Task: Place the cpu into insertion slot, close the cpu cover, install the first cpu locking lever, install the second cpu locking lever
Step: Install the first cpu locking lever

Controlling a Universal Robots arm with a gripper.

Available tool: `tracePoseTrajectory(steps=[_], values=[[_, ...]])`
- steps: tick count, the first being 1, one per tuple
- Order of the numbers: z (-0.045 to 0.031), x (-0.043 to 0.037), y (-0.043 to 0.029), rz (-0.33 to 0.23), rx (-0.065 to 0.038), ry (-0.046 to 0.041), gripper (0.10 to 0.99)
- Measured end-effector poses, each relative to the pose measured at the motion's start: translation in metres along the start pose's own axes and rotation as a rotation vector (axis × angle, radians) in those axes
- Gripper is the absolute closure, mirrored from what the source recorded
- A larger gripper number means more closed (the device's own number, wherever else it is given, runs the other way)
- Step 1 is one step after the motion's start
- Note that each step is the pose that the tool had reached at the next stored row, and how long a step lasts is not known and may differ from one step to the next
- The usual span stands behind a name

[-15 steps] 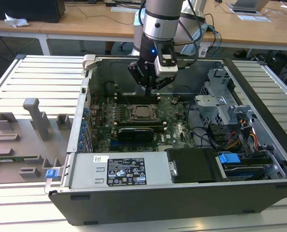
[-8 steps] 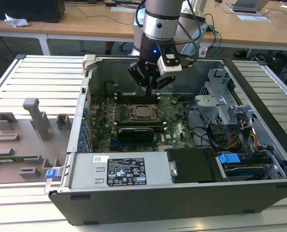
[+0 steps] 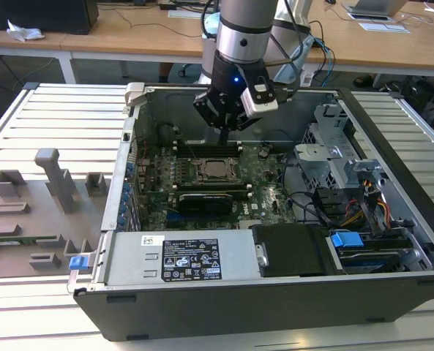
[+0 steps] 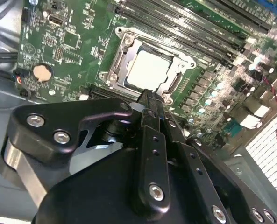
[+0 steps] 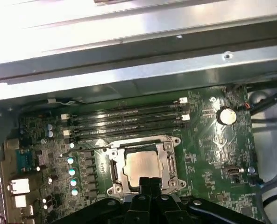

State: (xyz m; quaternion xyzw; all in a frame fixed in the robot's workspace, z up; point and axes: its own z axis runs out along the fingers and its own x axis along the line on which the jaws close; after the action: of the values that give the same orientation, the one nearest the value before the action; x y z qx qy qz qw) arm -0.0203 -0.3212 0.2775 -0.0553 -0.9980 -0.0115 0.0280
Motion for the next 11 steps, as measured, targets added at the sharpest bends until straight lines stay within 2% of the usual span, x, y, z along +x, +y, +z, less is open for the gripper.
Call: tracePoseTrajectory(steps=[3,4,9,10,11], values=[[0.0,0.0,0.0,-0.122,0.007,0.0025,0.98],[0.0,0.0,0.0,-0.14,0.008,0.0028,0.98],[0.0,0.0,0.0,-0.19,0.011,0.0037,0.98],[0.0,0.0,0.0,-0.192,0.0,0.004,0.98],[0.0,0.0,0.0001,-0.192,-0.002,0.004,0.98]])
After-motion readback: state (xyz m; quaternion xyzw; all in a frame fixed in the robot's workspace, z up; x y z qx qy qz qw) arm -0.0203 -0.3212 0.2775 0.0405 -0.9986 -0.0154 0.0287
